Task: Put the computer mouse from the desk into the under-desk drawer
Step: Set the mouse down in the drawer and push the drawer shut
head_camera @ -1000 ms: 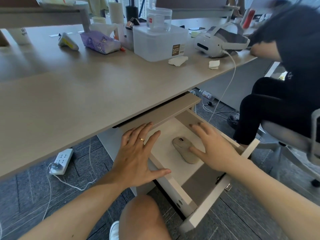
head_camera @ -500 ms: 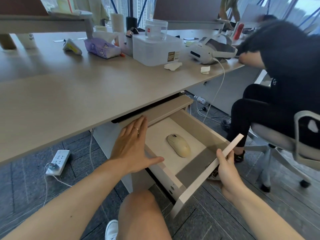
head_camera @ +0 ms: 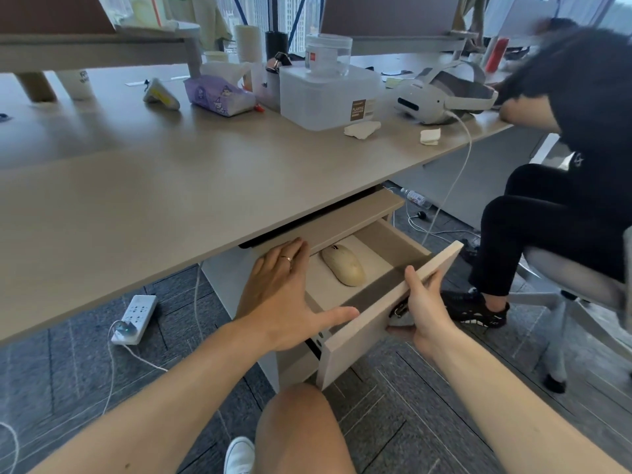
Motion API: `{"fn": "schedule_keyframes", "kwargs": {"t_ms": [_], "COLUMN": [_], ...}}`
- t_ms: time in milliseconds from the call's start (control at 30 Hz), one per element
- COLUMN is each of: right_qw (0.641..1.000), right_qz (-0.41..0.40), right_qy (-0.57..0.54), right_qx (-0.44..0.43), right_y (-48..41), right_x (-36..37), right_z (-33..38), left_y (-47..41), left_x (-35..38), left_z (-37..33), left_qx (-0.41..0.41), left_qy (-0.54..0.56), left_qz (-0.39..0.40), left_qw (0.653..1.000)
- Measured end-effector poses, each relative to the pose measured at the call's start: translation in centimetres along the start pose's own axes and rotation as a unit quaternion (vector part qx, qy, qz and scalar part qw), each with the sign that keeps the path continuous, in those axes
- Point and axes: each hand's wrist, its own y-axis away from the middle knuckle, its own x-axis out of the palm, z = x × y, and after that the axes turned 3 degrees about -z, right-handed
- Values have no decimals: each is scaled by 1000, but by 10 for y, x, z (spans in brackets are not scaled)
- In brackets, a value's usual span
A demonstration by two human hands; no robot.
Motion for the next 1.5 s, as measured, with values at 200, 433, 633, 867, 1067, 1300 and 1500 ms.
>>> {"fn": "schedule_keyframes", "kwargs": {"t_ms": [200, 433, 633, 867, 1067, 1300, 1500], "right_qw": [1000, 998, 993, 993, 993, 991, 990], "right_qz": [15, 47, 74, 86, 86, 95, 128], "right_qy": [-2, -29, -84, -81, -84, -90, 18], "right_qx": [-5, 24, 42, 29, 21, 36, 61], "right_y": [-20, -30, -29, -39, -41, -42, -29], "right_x": [46, 75, 99, 114, 116, 116, 83], "right_z": [13, 11, 11, 12, 14, 16, 35], "left_y": [-2, -7, -11, -16, -16, -15, -16], "left_x": [0, 9, 13, 11, 11, 11, 6], "left_z": [7, 19, 25, 28, 29, 30, 26], "left_qx": [23, 56, 61, 64, 74, 77, 51], "left_qy": [-11, -40, -27, -9, -6, -12, 3], "left_qz": [-5, -45, -80, -110, -111, -94, -78], "left_qw": [1000, 997, 995, 992, 991, 993, 996]}}
